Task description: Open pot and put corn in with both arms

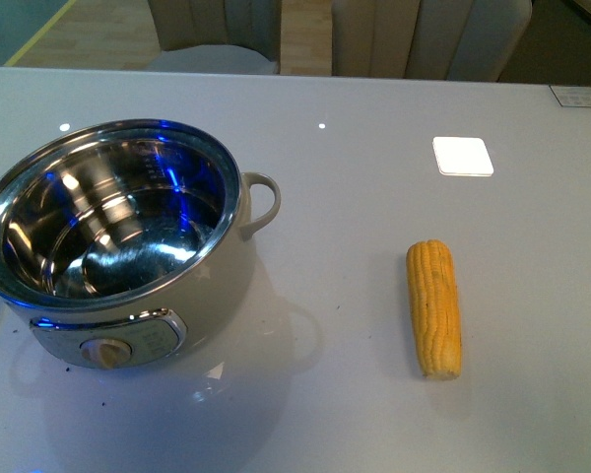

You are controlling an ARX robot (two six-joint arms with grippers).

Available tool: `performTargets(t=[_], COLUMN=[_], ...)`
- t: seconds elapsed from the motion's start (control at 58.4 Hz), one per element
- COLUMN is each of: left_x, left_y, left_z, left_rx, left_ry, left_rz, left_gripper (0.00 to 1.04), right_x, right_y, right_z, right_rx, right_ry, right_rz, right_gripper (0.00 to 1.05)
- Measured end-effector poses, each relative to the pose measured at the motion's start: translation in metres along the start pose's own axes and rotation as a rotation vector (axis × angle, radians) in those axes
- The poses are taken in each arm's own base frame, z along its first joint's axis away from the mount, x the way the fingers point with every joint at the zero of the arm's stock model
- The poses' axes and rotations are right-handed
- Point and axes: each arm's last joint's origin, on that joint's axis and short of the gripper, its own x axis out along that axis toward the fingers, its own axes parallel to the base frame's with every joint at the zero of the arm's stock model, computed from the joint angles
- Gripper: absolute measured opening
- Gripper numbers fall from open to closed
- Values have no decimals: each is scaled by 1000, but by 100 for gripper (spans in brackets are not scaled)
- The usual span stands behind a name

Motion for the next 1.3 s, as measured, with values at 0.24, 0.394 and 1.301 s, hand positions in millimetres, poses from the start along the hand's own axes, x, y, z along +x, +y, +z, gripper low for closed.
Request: performTargets(t=[0.24,0.394,1.301], left_x=[8,9,-48], left_y=[4,5,6], left_z=[-1,-2,147], left_rx=[10,7,-75], left_ry=[-23,-26,-202], left_rz=[-17,-24,33], left_gripper=[41,42,98], right_x=[0,0,0], right_y=[0,0,0], right_z=[0,0,0], right_rx=[0,0,0], right_ry=[0,0,0], right_rz=[0,0,0], right_gripper=[96,96,96])
